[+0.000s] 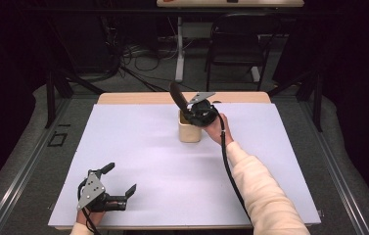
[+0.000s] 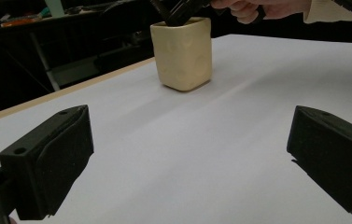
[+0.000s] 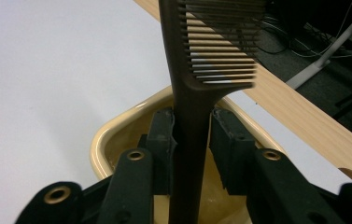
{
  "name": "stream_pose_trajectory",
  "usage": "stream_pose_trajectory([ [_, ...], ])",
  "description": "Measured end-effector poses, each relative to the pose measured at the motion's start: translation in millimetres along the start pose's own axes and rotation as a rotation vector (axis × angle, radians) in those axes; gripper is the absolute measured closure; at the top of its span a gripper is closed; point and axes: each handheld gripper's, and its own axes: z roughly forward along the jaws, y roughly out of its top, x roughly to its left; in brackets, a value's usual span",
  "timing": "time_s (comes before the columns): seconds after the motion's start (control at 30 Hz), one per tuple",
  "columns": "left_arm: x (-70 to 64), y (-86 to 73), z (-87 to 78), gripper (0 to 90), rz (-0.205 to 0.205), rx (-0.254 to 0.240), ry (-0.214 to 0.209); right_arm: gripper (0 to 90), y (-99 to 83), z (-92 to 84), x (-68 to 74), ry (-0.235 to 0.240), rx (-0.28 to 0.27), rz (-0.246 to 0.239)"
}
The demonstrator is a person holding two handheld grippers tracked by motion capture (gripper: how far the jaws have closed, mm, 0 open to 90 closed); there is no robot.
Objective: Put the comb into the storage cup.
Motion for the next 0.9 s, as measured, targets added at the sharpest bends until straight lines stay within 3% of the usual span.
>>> stream_pose_trajectory([
  [0.03,0.0,0.0,0.0,0.5,0.000,0.000,-0.001,67.2,-0.1,0.0,0.1,-0.004,-0.004,-0.002],
  [0.13,0.3,0.0,-0.2,0.5,0.001,-0.002,0.000,46.3,1.5,-3.7,-0.4,-0.038,-0.001,0.008],
  [0.3,-0.1,0.1,0.1,0.5,0.001,-0.001,-0.002,23.3,1.6,-18.0,-3.8,-0.025,-0.021,0.043],
  [0.53,0.1,-0.1,0.3,0.5,-0.001,-0.001,-0.001,12.0,3.9,-40.3,-7.3,0.011,-0.057,0.050],
  [0.9,-0.5,0.2,0.7,0.5,0.001,0.001,-0.003,0.2,-1.3,-59.8,-3.5,0.111,-0.013,0.041],
])
